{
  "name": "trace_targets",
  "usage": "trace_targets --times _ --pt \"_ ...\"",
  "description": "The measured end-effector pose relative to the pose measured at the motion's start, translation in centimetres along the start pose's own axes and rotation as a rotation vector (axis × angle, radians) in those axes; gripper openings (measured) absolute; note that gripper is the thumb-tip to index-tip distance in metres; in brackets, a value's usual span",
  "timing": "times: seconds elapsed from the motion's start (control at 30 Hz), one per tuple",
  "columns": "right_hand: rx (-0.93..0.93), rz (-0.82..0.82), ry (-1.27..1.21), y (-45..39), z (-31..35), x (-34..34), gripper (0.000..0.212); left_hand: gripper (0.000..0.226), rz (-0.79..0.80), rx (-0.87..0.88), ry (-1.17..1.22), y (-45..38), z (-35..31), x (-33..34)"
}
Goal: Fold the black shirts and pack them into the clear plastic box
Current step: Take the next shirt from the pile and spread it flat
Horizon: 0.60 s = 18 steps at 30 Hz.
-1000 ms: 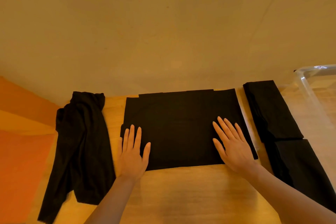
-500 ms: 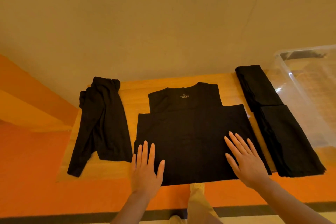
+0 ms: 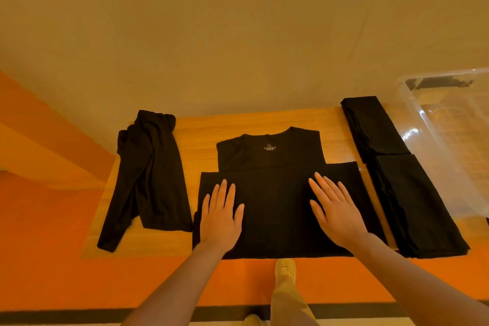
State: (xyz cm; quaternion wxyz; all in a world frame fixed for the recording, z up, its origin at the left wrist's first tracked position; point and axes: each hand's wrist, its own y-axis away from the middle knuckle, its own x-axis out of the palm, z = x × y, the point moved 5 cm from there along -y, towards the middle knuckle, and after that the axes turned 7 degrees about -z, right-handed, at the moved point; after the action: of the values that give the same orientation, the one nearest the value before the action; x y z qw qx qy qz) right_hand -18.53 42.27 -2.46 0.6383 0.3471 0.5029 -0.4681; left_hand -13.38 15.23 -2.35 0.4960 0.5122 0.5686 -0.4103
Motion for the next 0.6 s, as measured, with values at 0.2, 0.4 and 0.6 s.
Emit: trace_targets --times 0.2,0.4,0.6 --pt "-0.003 -0.039 -0.007 -7.7 -0.5 0.8 0.065 0.054 0.009 -0.033 0.018 -9.0 -1.0 -1.0" --pt "0.023 -0.038 0.030 -11.9 -2.1 2.5 0.061 0.063 0.091 0.007 -0.088 -14.5 -0.5 0.5" --pt "0.023 -0.058 0.054 -12.2 -2.4 2.7 0.058 0.079 0.058 -0.075 -0.070 -16.3 0.6 2.0"
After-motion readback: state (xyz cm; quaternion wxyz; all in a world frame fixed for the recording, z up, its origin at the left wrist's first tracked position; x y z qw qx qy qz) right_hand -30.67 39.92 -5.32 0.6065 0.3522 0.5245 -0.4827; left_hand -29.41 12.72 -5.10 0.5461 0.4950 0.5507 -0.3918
